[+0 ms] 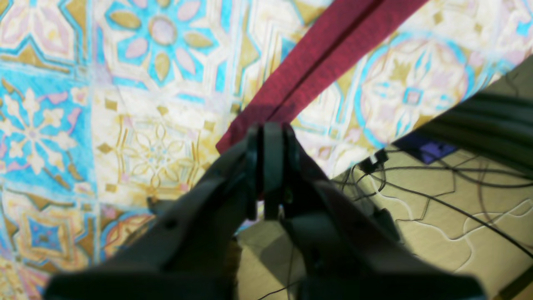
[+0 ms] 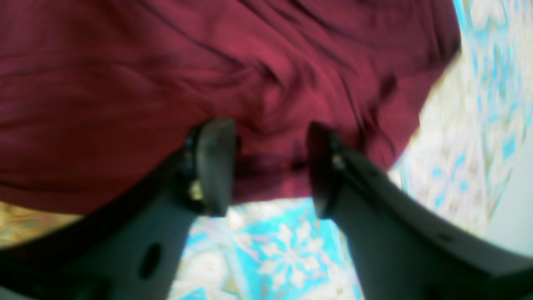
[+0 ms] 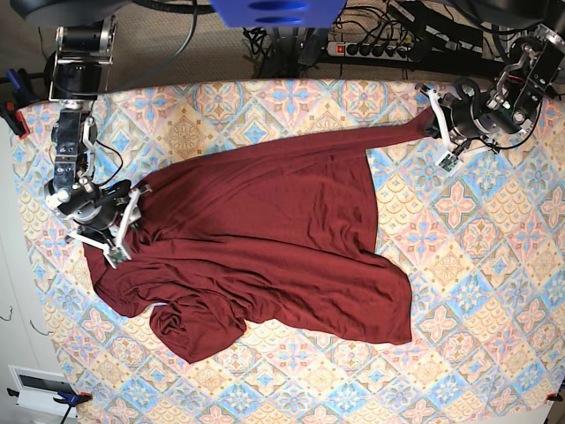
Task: Layout the t-shirt on the table in an organized manner, then fold the t-shirt properly
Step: 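Grasp the shirt edge with the right gripper while left holds sleeve, then hold the sleeve with the left gripper and pull the right gripper outward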
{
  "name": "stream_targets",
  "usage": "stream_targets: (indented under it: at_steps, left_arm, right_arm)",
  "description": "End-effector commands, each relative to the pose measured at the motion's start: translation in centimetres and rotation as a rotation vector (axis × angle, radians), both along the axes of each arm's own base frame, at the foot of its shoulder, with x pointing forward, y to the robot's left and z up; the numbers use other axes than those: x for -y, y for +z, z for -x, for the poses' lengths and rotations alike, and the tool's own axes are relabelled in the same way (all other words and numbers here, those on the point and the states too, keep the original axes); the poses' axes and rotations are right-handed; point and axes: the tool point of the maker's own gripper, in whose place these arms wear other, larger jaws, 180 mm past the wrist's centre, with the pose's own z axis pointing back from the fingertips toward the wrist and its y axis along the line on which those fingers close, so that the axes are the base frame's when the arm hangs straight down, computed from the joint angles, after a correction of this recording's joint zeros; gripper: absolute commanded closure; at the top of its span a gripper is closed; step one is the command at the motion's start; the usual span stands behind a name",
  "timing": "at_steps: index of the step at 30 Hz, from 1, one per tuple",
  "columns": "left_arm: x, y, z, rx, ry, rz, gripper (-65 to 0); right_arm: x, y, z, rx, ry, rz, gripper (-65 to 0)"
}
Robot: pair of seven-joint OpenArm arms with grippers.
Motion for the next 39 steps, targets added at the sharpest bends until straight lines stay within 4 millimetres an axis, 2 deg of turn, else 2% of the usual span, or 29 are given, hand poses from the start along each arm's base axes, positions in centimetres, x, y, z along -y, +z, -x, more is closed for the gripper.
stream_targets:
  at_steps: [1,6,11,16,21,24,31,37,39]
  left_arm:
    - [-0.6,0.6,-0.5,0.030,-0.016,-0.032,0.0]
    - [-1.3,0.4,-0.8,0.052,-0.035,-0.086,0.0]
    - [-1.3,0.4,-0.8,0.054,-0.034,-0.087,0.0]
    - [-1.3,0.4,-0.8,0.054,-0.034,-0.087,0.0]
    - [-1.3,0.5,-0.9,0.054,-0.032,-0.084,0.0]
    - [-1.3,0.5,-0.9,0.054,-0.032,-0.084,0.0]
    - [-1.3,0.5,-0.9,0.054,-0.032,-0.082,0.0]
    - [-1.2,0.5,-0.9,0.054,-0.033,-0.081,0.0]
    - [-1.2,0.5,-0.9,0.054,-0.033,-0.081,0.0]
  right_arm:
    - [1.6,1.0,-0.7,0.026,-0.033,0.015,-31.6]
    - [3.9,-1.8,0.5,-0.037,-0.121,-0.033,-33.4]
    - [4.3,-3.6,0.7,-0.042,-0.153,-0.088,-33.4]
    - [4.5,-1.2,-2.3,0.031,-0.158,-0.104,-33.4]
    - [5.8,-0.2,-2.5,0.060,-0.201,-0.112,-33.4]
    - [6.2,-0.6,-2.3,0.053,-0.220,-0.120,-33.4]
    - [6.6,-3.0,-1.2,-0.008,-0.254,-0.150,-33.4]
    - [6.6,-2.8,-1.5,0.012,-0.252,-0.156,-33.4]
    - [6.6,-1.9,-2.2,0.031,-0.248,-0.155,-33.4]
